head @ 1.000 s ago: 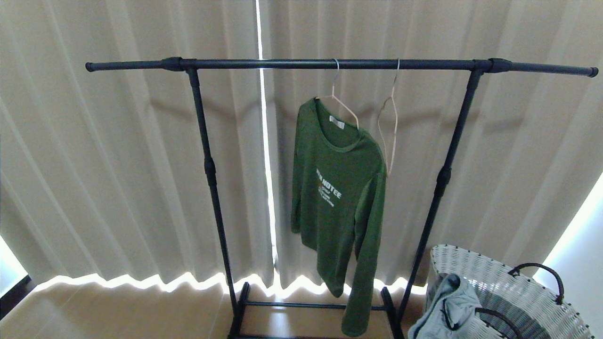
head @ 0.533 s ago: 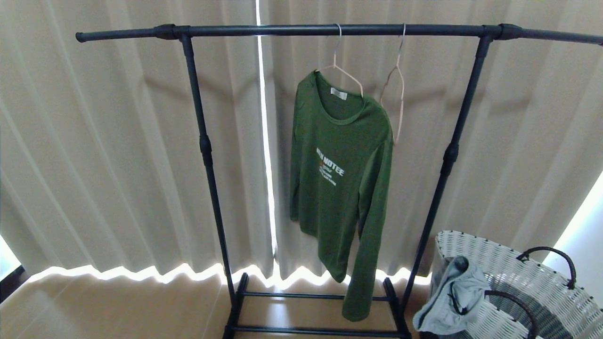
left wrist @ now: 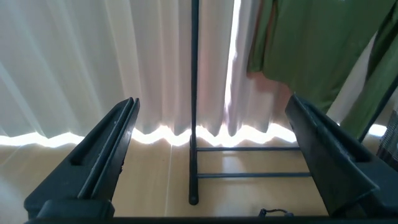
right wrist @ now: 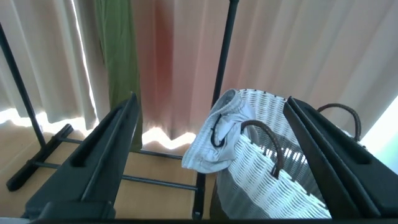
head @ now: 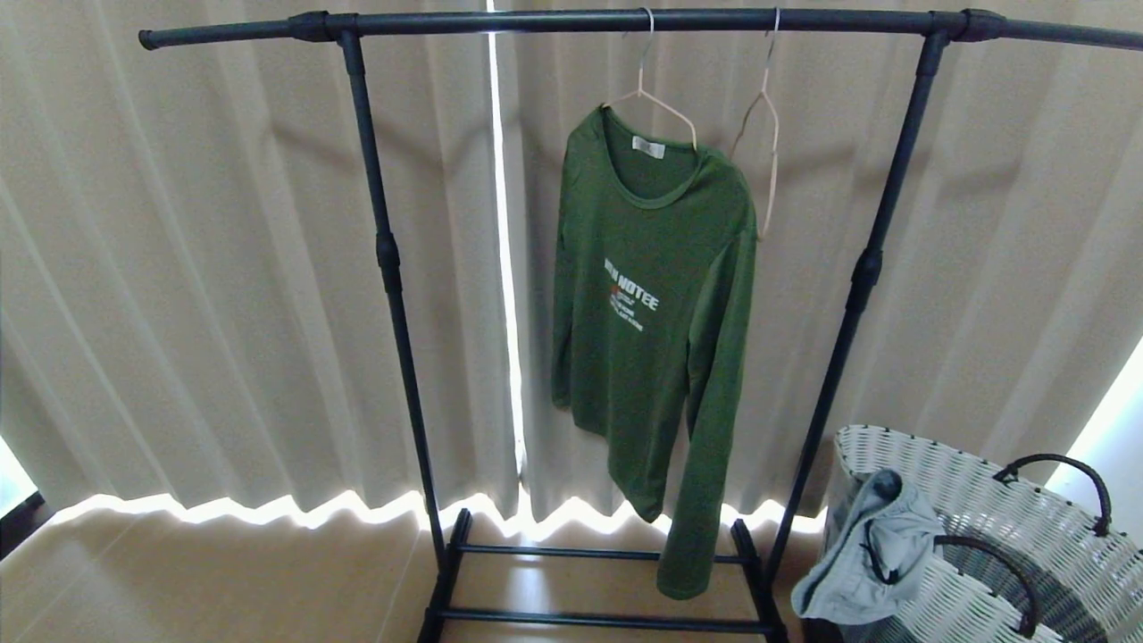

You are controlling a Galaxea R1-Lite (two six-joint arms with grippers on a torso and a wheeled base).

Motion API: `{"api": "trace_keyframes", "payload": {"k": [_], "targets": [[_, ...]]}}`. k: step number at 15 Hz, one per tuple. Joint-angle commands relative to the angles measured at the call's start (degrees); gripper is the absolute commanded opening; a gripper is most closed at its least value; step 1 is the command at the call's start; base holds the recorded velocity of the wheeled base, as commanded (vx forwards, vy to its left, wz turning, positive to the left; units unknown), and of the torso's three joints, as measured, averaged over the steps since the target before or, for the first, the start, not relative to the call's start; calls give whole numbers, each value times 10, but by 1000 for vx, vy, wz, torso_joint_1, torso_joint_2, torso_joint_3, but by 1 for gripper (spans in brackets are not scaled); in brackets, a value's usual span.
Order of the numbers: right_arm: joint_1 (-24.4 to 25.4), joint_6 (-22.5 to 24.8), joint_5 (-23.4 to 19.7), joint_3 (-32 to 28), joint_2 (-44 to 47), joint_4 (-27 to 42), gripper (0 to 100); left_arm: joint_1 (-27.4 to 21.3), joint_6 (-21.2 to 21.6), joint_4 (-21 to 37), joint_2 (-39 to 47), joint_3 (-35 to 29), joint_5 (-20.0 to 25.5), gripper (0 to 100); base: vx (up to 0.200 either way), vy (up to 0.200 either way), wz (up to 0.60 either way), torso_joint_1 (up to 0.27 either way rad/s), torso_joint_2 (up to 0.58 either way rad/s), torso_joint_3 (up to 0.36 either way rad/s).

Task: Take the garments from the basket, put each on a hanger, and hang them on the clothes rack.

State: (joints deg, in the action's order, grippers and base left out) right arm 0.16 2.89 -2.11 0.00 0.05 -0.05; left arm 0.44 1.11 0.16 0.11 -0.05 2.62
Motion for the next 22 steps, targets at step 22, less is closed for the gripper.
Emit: {"api": "trace_keyframes", "payload": {"k": [22], "targets": [[1,2,2,-41,4,72,100,0,21,2,0,0,40,100,100,-64,0,0,5,3]]}}
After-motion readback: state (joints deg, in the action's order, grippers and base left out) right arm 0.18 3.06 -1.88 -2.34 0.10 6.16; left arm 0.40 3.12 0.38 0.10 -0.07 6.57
